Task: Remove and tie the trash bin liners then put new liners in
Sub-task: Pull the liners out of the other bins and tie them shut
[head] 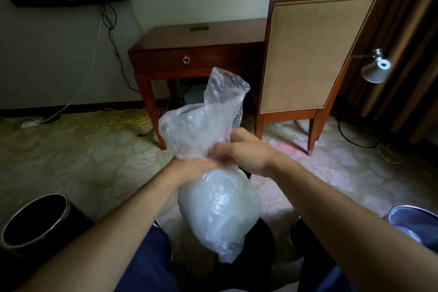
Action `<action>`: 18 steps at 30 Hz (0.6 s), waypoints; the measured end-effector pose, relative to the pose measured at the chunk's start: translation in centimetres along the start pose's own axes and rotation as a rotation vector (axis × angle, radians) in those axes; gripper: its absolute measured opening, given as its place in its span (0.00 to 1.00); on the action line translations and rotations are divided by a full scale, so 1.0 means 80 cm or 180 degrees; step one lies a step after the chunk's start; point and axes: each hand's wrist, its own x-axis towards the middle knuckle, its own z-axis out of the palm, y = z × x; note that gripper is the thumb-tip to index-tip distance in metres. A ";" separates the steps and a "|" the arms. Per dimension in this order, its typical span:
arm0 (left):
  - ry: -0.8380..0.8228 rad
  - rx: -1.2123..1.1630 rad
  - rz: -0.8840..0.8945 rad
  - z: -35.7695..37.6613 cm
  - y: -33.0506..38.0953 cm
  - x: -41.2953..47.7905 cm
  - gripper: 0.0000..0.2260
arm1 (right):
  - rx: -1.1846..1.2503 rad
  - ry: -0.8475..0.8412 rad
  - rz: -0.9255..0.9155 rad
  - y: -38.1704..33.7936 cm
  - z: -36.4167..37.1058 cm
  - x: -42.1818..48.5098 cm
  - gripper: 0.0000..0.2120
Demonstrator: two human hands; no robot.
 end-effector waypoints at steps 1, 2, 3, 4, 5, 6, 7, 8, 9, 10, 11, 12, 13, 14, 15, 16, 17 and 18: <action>0.0096 -0.0031 -0.0152 0.000 0.000 0.000 0.11 | -0.0175 -0.0058 -0.0043 -0.006 -0.004 -0.005 0.10; 0.0128 -0.0036 -0.0350 0.000 0.001 0.000 0.06 | -0.0651 -0.0016 -0.0193 -0.012 -0.008 -0.008 0.12; 0.0143 -0.0052 -0.0588 0.000 0.006 -0.004 0.04 | -0.1326 0.0055 -0.0395 -0.018 -0.014 -0.012 0.09; 0.0189 -0.0118 -0.0792 0.000 0.009 -0.006 0.06 | -0.2001 0.0103 -0.0517 -0.027 -0.021 -0.018 0.05; 0.0247 -0.0211 -0.0886 0.001 0.008 -0.007 0.05 | -0.2539 0.0043 -0.0501 -0.039 -0.028 -0.025 0.05; 0.0285 -0.0280 -0.0852 0.001 0.010 -0.008 0.06 | -0.2828 -0.0168 -0.0403 -0.049 -0.036 -0.031 0.08; 0.0314 -0.0297 -0.0731 0.001 0.011 -0.010 0.12 | -0.2828 -0.0546 -0.0242 -0.058 -0.040 -0.039 0.08; 0.0318 -0.0304 -0.0663 0.003 0.012 -0.011 0.16 | -0.2555 -0.1037 -0.0087 -0.065 -0.038 -0.046 0.06; 0.0208 -0.0247 -0.0649 0.005 0.013 -0.013 0.17 | -0.2132 -0.1429 -0.0040 -0.071 -0.030 -0.054 0.05; 0.0086 -0.0223 -0.0635 0.006 0.015 -0.014 0.15 | -0.1774 -0.1530 -0.0216 -0.072 -0.019 -0.056 0.08; -0.0029 -0.0272 -0.0542 0.009 0.019 -0.016 0.14 | -0.1546 -0.1469 -0.0530 -0.071 -0.008 -0.055 0.12; -0.0141 -0.0338 -0.0423 0.013 0.020 -0.016 0.13 | -0.1582 -0.1287 -0.0872 -0.067 0.001 -0.050 0.15; -0.0166 -0.0450 -0.0385 0.017 0.027 -0.021 0.11 | -0.1819 -0.1082 -0.1233 -0.061 0.004 -0.042 0.20; -0.0168 -0.0359 -0.0310 0.019 0.027 -0.021 0.10 | -0.2236 -0.0931 -0.1526 -0.055 0.002 -0.034 0.25; -0.0189 -0.0126 -0.0194 0.021 0.024 -0.020 0.08 | -0.2741 -0.0849 -0.1663 -0.050 -0.003 -0.029 0.33; -0.0295 0.0127 -0.0046 0.021 0.024 -0.018 0.06 | -0.3238 -0.0868 -0.1642 -0.046 -0.007 -0.025 0.41; -0.0450 0.0301 0.0009 0.020 0.026 -0.021 0.04 | -0.3658 -0.0939 -0.1468 -0.040 -0.010 -0.024 0.48; -0.0639 0.0406 -0.0002 0.019 0.023 -0.020 0.03 | -0.4025 -0.1011 -0.1253 -0.033 -0.011 -0.022 0.51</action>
